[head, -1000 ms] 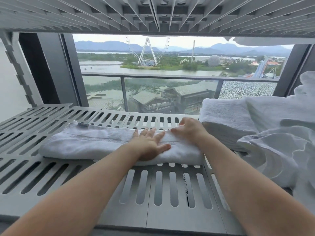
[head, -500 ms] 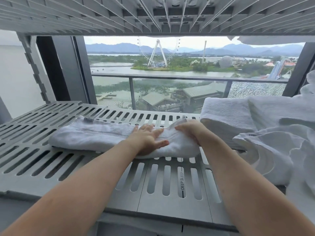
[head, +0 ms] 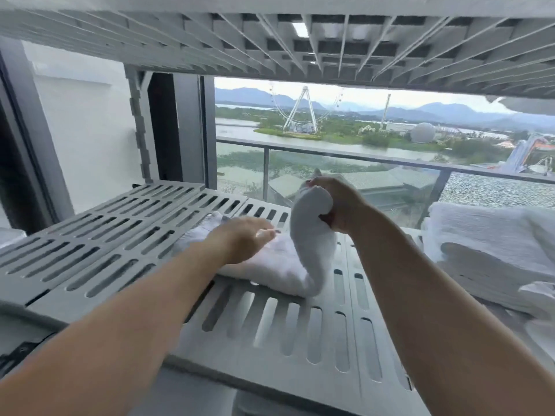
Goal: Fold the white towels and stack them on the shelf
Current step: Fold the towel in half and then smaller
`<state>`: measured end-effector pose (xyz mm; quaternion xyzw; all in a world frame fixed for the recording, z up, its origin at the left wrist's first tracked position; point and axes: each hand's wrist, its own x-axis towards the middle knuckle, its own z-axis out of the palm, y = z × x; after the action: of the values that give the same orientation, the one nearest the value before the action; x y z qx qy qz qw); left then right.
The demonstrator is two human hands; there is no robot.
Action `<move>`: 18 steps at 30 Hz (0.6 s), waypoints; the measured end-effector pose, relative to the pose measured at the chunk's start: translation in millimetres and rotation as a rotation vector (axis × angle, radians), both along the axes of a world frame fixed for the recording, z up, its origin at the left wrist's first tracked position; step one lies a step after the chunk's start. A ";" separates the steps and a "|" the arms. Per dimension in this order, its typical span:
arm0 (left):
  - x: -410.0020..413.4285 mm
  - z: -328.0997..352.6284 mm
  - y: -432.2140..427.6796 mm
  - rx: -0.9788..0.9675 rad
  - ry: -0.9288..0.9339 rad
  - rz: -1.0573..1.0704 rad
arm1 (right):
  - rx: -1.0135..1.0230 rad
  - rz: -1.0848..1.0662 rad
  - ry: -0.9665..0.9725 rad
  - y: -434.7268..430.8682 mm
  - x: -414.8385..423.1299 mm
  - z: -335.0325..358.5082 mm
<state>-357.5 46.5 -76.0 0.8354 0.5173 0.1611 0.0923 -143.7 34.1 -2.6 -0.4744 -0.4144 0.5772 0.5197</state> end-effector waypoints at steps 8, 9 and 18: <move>-97.4 -13.0 55.6 -0.450 -0.664 0.191 | -0.008 -0.225 -0.739 61.1 -132.1 -12.3; -99.2 -13.8 59.5 -0.520 -0.766 0.191 | -0.040 -0.213 -0.768 67.5 -141.6 -18.1; -126.4 -13.1 93.7 -0.911 -1.171 0.031 | -0.035 -0.325 -1.070 79.0 -204.5 -43.3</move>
<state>-483.8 140.2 -89.2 0.4843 0.4109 0.3509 0.6881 -348.2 113.1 -45.8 -0.7676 -0.5323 0.1750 0.3112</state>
